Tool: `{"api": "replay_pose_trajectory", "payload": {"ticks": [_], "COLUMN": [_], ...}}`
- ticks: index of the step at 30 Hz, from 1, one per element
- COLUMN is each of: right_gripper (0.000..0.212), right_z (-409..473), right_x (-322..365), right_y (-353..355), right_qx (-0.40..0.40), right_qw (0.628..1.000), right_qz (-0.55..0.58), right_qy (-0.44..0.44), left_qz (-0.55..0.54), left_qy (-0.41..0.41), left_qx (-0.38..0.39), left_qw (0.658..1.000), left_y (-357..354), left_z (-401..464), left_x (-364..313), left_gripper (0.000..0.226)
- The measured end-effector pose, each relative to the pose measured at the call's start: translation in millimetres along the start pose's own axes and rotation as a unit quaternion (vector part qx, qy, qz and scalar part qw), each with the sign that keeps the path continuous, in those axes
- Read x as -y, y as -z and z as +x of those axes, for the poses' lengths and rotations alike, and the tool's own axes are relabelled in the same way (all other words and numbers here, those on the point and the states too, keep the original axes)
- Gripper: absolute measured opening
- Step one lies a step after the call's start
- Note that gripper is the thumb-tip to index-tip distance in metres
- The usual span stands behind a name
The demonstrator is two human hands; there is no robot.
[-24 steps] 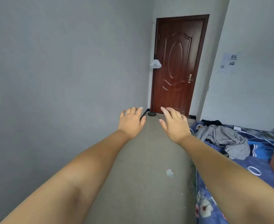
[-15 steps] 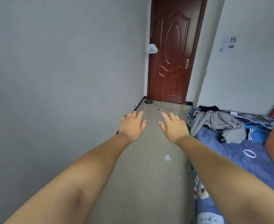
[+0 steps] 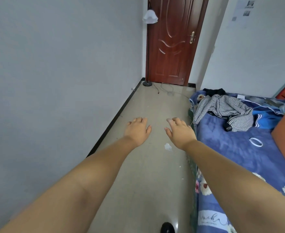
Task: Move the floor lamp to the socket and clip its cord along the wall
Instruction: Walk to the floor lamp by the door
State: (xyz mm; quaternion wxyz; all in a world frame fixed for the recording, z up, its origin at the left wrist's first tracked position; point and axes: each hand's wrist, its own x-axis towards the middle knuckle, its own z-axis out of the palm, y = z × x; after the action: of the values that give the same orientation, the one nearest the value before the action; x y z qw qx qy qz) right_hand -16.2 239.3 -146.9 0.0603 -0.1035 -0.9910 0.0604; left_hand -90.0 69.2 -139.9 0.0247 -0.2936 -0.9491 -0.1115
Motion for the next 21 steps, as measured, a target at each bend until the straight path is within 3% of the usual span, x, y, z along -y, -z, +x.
{"api": "replay_pose_trajectory", "payload": {"ticks": [11, 21], "right_gripper": [0.043, 0.047], "right_z": [215.9, 432.0], "right_x": [-163.2, -221.3], "right_y": [9.4, -16.1], "right_qx": [0.008, 0.027], "right_qw": [0.999, 0.999], "right_qz": [-0.005, -0.018], "right_qy": [-0.044, -0.001], "left_qz": [-0.019, -0.028], "left_qy": [0.01, 0.033], "left_qx": [-0.004, -0.019], "left_qw": [1.0, 0.999], "left_y": [-26.5, -55.7], "left_z": [244.3, 466.3], "left_x": [-44.4, -9.4], "left_gripper": [0.047, 0.048]}}
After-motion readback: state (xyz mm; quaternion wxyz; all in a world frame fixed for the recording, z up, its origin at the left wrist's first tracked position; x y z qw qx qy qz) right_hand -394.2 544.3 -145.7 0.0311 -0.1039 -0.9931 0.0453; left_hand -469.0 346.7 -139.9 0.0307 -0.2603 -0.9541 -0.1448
